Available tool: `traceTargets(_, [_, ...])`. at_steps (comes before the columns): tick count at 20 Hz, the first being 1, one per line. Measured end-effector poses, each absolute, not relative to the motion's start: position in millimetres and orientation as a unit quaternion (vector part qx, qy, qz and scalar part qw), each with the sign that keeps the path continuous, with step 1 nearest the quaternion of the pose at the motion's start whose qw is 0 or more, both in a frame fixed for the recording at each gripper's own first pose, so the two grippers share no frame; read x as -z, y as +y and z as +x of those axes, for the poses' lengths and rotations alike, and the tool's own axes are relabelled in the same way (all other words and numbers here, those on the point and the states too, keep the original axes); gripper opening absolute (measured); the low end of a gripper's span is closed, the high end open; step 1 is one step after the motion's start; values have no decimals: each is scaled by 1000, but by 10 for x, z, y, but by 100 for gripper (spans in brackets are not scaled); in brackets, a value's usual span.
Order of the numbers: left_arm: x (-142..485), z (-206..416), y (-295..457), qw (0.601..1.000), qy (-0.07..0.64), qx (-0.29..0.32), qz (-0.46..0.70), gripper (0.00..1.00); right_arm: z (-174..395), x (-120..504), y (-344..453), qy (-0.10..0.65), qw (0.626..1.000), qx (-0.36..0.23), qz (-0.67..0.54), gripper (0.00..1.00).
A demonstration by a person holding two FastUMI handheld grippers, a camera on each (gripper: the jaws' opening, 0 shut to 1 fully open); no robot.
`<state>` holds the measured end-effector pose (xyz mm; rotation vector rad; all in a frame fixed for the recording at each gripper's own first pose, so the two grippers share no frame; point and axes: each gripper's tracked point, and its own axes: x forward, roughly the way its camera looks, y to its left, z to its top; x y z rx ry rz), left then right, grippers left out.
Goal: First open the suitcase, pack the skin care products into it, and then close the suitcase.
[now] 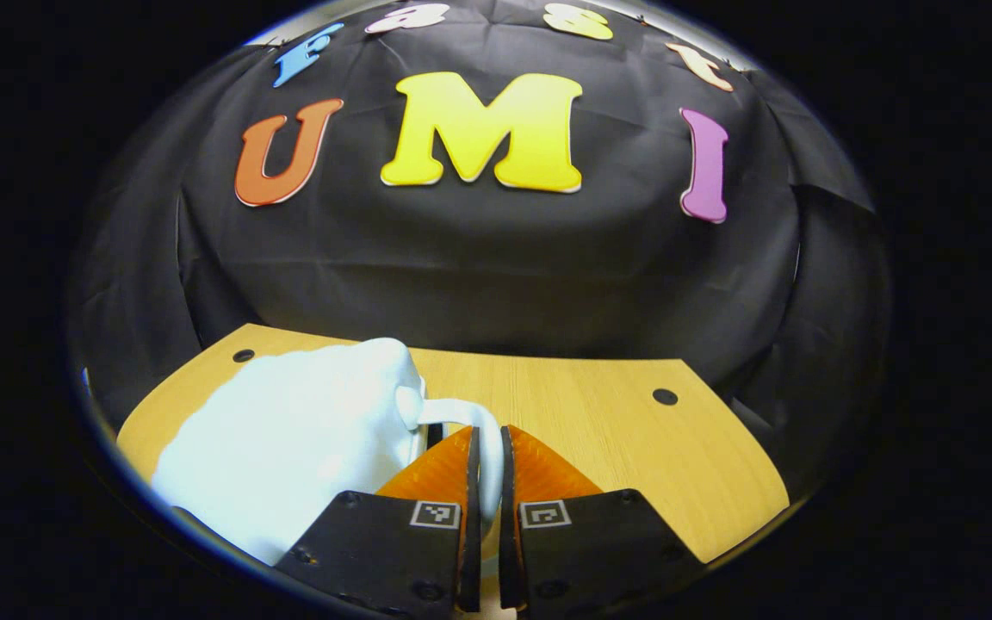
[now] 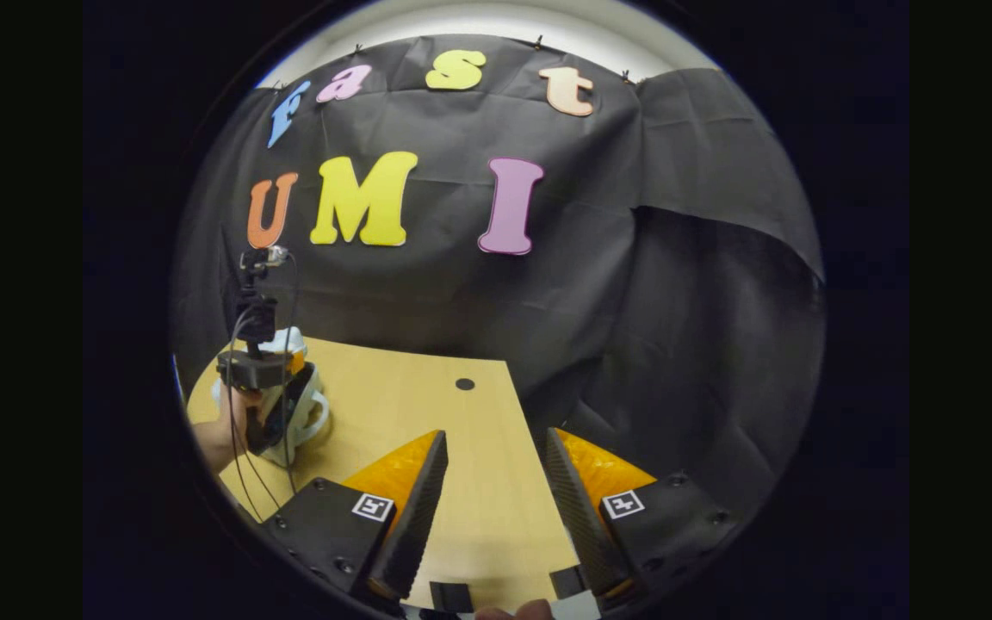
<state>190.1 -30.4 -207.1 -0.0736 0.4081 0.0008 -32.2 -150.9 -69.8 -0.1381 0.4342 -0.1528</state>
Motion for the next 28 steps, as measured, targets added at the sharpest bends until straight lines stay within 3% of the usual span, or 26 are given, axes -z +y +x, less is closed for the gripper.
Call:
traceTargets(7, [2507,1909,-504,974,227,-8,21,12,-333,779,-1476,230,967,78,-78,70])
traceTargets(14, [2773,1823,-693,968,243,-1,62,27,-295,814,-1341,226,969,65,-70,69])
traceTargets(15, [2730,1798,-763,970,237,9,54,36,-291,822,-1323,226,970,63,-66,69])
traceTargets(18, [2396,1625,-911,977,208,24,27,98,-280,816,-1276,215,973,56,-56,70])
traceTargets(21, [1727,1397,-924,987,156,38,15,99,-156,652,-1142,185,981,43,-39,70])
traceTargets(28, [-256,720,-253,999,16,1,-37,99,259,-267,-561,39,999,2,-2,70])
